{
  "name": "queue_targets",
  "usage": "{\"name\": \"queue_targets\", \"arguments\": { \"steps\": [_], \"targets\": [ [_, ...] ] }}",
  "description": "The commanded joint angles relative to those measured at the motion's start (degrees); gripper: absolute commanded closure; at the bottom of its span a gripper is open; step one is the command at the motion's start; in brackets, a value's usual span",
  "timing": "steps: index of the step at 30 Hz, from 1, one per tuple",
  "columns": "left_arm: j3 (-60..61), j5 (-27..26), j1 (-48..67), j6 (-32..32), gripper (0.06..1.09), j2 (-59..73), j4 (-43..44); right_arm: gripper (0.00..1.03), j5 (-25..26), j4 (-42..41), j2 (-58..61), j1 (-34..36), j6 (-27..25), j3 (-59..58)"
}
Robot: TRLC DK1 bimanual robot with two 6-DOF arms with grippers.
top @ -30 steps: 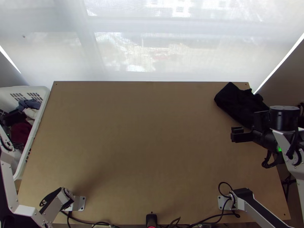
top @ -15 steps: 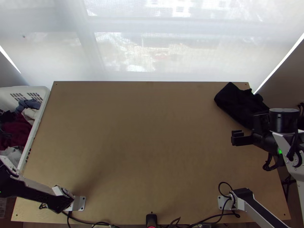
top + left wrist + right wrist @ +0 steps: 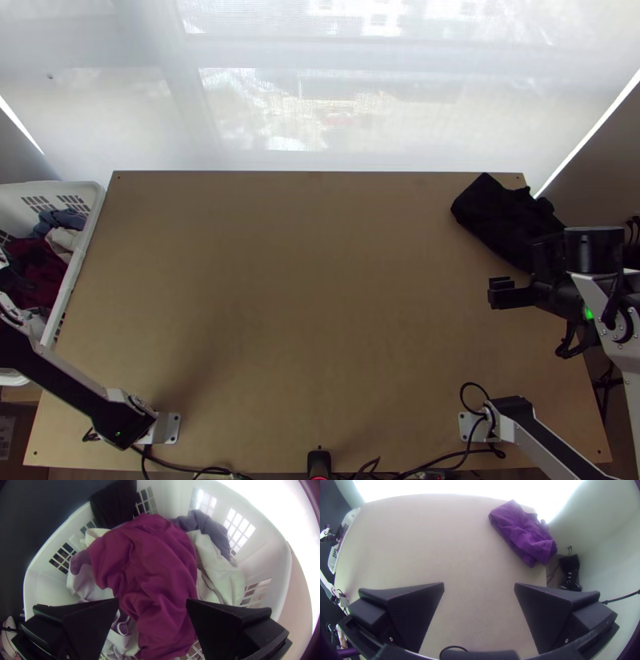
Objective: Fold the t-shirt
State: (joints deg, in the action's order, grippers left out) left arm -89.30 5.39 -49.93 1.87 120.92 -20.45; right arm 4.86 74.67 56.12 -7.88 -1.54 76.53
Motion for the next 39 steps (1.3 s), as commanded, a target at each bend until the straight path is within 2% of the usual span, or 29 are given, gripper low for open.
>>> {"name": "queue_targets", "arguments": {
  "steps": [1,7,8,11,12,14,18,23,26,30,35,39],
  "targets": [
    [-2.1,0.0,0.3,-1.6,0.11,6.6,0.0,0.05,0.0,0.7,0.4,1.4,-0.1,0.1],
    [-3.0,0.1,0.2,-2.0,0.14,9.1,0.1,0.05,0.0,0.7,0.8,1.8,-0.1,0.1],
    [-3.0,0.1,0.1,-2.0,0.17,9.6,0.1,0.05,0.0,0.7,1.0,1.8,-0.1,0.1],
    [-2.9,0.1,-0.6,-1.7,0.32,11.0,0.2,0.05,0.0,0.7,1.3,1.8,-0.1,0.2],
    [-2.7,0.1,-0.8,-1.6,0.39,11.1,0.2,0.05,0.0,0.6,1.4,1.7,-0.1,0.4],
    [-2.0,0.0,-1.1,-1.4,0.58,10.5,1.1,0.05,0.0,0.6,1.5,1.7,-0.1,0.4],
    [-1.1,-0.7,-1.1,-1.2,1.04,8.0,2.2,0.05,0.0,0.1,2.0,1.1,-0.1,0.5],
    [1.9,-1.8,-0.4,-3.5,1.05,-1.2,0.7,0.05,0.0,-0.1,2.5,0.1,-0.1,0.5],
    [3.3,-5.8,0.4,-5.1,1.05,-9.6,-1.8,0.05,0.0,-0.3,2.8,-0.6,-0.1,0.3],
    [3.3,-8.6,2.4,-7.2,1.05,-21.7,-5.0,0.05,0.0,-0.8,3.0,-1.2,0.0,-0.5],
    [1.1,-14.7,4.6,-10.2,1.05,-36.0,-6.0,0.05,0.0,-1.1,2.9,-2.2,0.0,-1.4],
    [-3.1,-15.6,8.7,-11.4,1.05,-45.5,-6.6,0.05,0.0,-1.1,2.6,-2.8,-0.1,-1.4]
  ]
}}
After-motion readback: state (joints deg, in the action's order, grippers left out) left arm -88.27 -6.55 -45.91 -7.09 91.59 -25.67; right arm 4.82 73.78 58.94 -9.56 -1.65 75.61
